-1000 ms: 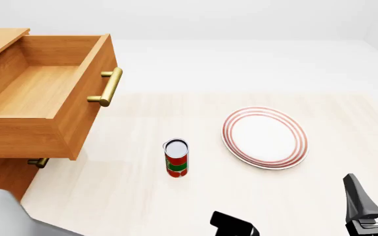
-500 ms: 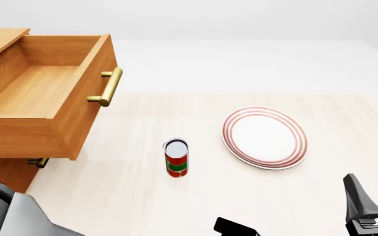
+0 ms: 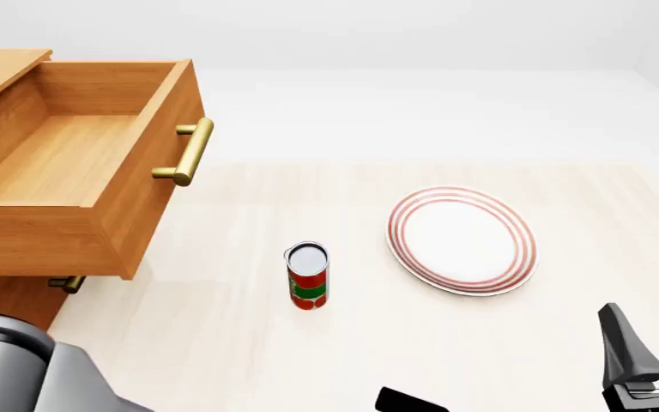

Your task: Put the bowl in the top drawer of the cabinet.

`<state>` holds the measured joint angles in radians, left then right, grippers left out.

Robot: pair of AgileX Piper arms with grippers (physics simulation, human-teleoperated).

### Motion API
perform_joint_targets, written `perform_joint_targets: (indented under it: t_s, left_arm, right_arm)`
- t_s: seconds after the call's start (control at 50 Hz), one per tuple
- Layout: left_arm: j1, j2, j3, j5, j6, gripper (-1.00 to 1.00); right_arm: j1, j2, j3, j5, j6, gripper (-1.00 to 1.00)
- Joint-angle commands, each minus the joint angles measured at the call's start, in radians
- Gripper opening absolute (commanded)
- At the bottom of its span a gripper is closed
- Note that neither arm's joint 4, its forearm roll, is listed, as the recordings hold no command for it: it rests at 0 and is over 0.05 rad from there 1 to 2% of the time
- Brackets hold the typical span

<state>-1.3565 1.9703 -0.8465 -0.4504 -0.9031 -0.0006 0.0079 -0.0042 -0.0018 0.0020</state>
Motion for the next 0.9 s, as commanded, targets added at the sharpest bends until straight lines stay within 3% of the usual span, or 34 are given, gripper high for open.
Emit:
perform_joint_targets:
  t_s: [0.02,0.12,0.14,0.9]
  left_arm:
    - [0.001,0.013,-0.001,-0.008,-0.006,1.0]
    - [0.017,0.008,-0.005,0.005,0.003,1.0]
    - [0.031,-0.001,-0.006,0.01,0.015,-1.0]
    - [0.125,-0.182,0.024,0.142,0.111,-1.0]
  right_arm:
    - [0.0,0.0,0.0,0.0,0.0,1.0]
    - [0.0,0.0,0.0,0.0,0.0,1.0]
    - [0.0,0.0,0.0,0.0,0.0,1.0]
    - [0.0,0.0,0.0,0.0,0.0,1.0]
